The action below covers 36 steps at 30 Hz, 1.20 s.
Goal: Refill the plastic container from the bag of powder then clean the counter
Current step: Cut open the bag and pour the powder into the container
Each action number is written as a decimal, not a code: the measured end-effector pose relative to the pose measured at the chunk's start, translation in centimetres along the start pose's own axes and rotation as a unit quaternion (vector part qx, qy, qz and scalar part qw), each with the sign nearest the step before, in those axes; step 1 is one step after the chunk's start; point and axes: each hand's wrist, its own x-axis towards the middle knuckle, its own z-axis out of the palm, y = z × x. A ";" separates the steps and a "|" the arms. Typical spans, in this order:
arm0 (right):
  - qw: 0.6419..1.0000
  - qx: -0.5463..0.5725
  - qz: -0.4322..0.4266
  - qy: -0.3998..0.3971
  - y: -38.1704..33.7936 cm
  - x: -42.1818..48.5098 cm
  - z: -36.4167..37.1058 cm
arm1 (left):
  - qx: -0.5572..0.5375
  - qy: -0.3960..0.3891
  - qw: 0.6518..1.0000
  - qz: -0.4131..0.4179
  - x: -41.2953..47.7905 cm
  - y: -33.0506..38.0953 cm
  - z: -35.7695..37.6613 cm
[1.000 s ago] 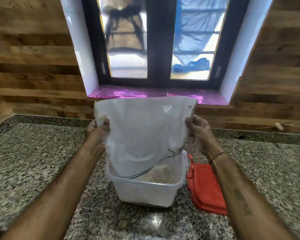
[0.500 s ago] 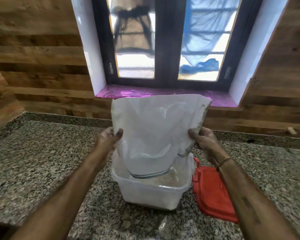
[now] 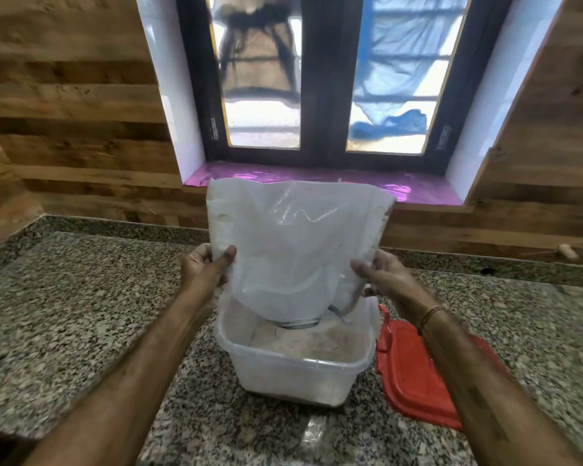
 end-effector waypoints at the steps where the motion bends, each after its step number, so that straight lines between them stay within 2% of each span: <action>1: 0.998 -0.051 0.012 -0.025 0.5 -0.1 0.0 | -0.010 -0.018 1.000 -0.015 -0.4 -0.3 0.6; 3: 0.991 -0.130 0.020 -0.020 1.3 -0.1 0.2 | -0.020 -0.047 0.998 -0.043 -1.2 -1.0 1.3; 5: 0.995 -0.095 0.013 0.031 1.2 -0.1 0.0 | 0.007 -0.073 0.996 -0.057 -1.8 -1.3 1.1; 7: 0.996 -0.050 -0.003 0.071 0.6 0.0 -0.8 | 0.106 -0.113 0.987 -0.033 -1.9 -1.6 -0.2; 9: 0.997 -0.034 -0.005 0.064 0.5 0.1 -1.6 | 0.214 -0.155 0.965 -0.004 -2.1 -1.7 -1.5; 11: 0.999 -0.032 0.015 0.012 0.8 -0.2 -1.6 | 0.251 -0.134 0.958 0.022 -1.8 -1.9 -1.9; 13: 0.998 -0.056 0.030 -0.022 1.0 -0.7 -1.1 | 0.223 -0.099 0.969 0.034 -1.5 -1.6 -2.0; 17: 0.999 -0.002 0.000 0.045 0.3 -0.1 -1.2 | 0.101 -0.080 0.992 0.006 -0.2 -0.7 -2.1; 23: 0.997 0.026 -0.008 0.074 -1.8 2.2 -0.2 | 0.061 -0.029 0.998 0.009 2.8 1.9 -1.5; 28: 0.995 0.056 0.004 0.076 -3.3 4.6 0.6 | 0.077 -0.019 0.996 0.033 5.8 3.6 -3.8; 36: 0.995 0.053 0.060 0.053 -6.6 8.8 6.9 | 0.020 0.024 0.999 -0.022 11.0 3.6 -10.3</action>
